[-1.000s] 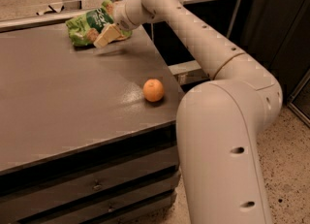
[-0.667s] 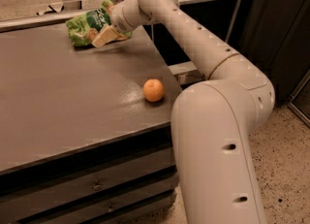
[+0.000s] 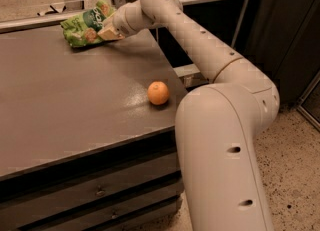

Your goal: Move green rice chip bag near orange

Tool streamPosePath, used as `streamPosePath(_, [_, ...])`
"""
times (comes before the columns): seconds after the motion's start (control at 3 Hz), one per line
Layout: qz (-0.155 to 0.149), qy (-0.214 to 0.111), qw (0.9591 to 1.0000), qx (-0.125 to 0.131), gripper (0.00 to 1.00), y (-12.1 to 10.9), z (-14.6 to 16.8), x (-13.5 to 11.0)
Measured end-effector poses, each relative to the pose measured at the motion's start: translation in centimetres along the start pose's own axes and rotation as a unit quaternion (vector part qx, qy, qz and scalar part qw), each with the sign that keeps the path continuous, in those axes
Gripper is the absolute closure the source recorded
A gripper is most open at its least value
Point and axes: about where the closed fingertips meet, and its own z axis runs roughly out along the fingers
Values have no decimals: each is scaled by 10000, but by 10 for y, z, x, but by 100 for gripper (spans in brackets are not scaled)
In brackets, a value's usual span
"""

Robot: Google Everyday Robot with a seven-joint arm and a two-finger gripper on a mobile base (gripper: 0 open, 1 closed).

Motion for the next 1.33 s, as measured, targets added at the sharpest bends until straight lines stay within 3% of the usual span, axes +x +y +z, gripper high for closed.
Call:
streamPosePath(0.33, [-6,-1,10000,13,87,0,-3,1])
streamPosePath(0.67, [-2,1,10000,22,100,1,-7,2])
streamPosePath(1.33, [-63,-117,9999,77,100,6,-35,-9])
